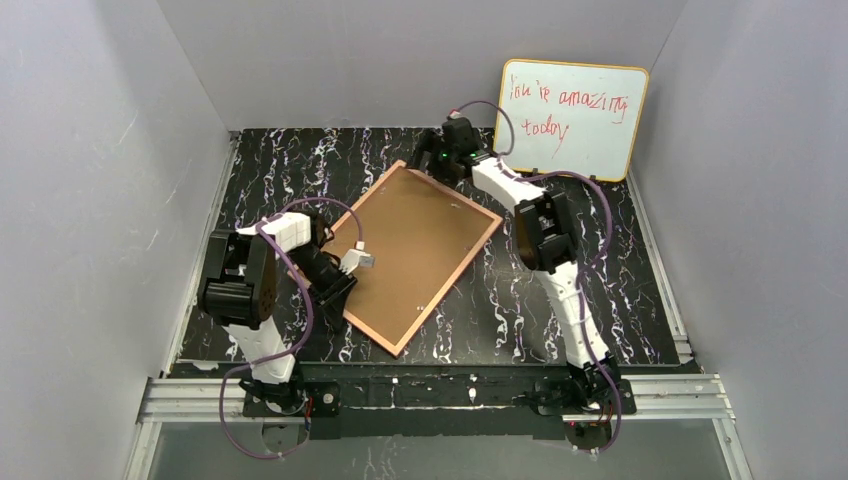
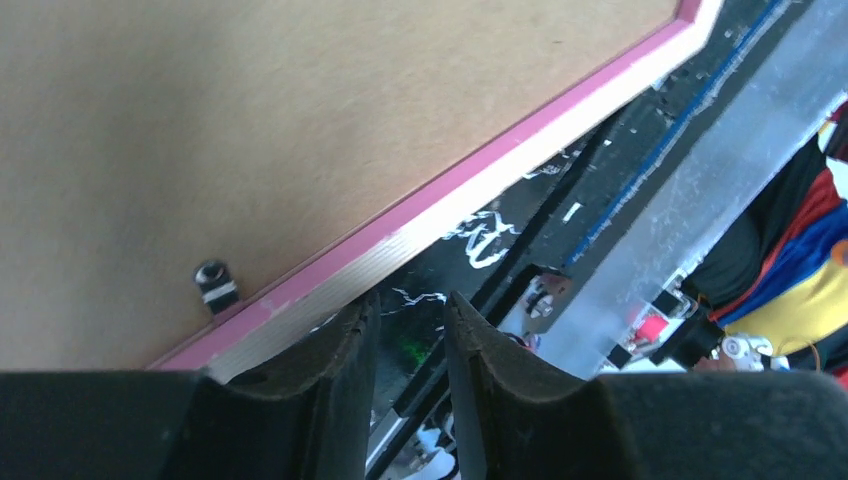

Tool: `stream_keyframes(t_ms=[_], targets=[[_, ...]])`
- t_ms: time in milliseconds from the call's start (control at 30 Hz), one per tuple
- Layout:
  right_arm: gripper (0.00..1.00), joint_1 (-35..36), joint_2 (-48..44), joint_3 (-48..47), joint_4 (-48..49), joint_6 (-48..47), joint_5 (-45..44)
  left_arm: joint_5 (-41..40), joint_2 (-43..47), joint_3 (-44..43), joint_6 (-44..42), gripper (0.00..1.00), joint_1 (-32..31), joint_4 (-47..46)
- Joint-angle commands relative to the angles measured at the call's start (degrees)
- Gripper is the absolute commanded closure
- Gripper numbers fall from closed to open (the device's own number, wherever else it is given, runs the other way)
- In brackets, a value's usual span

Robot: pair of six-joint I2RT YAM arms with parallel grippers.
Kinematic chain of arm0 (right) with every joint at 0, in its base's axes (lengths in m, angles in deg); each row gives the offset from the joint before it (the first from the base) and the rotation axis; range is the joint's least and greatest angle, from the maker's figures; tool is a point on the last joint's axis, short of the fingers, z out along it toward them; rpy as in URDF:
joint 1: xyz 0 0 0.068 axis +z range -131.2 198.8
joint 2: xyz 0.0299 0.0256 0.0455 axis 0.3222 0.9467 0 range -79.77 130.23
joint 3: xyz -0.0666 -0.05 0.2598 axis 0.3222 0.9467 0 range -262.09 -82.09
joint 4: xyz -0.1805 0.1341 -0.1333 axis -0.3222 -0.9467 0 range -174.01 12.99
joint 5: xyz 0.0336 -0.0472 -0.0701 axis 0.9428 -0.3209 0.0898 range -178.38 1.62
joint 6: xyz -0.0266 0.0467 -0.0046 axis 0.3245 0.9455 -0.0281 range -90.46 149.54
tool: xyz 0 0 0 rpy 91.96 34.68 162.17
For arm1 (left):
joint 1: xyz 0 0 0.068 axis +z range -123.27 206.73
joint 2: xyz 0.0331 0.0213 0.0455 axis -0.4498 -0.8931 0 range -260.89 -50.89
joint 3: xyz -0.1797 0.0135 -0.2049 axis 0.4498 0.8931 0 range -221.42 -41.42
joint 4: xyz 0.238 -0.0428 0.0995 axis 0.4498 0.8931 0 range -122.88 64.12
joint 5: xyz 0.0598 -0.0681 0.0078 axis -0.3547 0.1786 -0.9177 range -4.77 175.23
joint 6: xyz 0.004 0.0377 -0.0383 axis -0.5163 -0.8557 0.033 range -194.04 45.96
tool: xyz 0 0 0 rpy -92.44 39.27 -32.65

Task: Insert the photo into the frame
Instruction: Adjust the photo frame at the center of the board.

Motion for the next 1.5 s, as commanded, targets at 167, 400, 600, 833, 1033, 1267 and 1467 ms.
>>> stream_keyframes(t_ms=[167,400,600,833,1033,1267,1467], targets=[[0.01,3.6,-0.2,-9.2,-8.6,-7.8,3.0,-0.6,-1.3,-6.0,-9.6,0.61,-1.4,8.2],[0.01,0.8,-15.8,6.8,-4.9,-6.7,-0.2,-2.2,0.6,-19.7,-12.5,0.56,1.3,18.0],[0.01,-1.0,-33.0,25.9,-4.2,-4.2,-1.0,-3.8,-8.9,-35.7,-6.9,0.63,12.7,14.7],[0.01,-1.1,-49.2,54.2,0.9,2.4,4.3,-10.0,-18.7,-39.8,3.4,0.78,20.0,2.7],[0.01,-1.0,-57.2,69.4,6.4,6.9,7.8,-10.2,-19.7,-33.8,4.0,0.83,20.1,-0.6],[0.01,-1.1,-55.1,75.0,14.7,8.4,10.1,-1.3,-17.5,-25.2,-1.8,0.83,19.7,1.5],[0.01,-4.4,-46.6,71.3,18.6,8.1,12.8,-0.2,-14.7,-15.8,-6.7,0.81,15.5,1.9]])
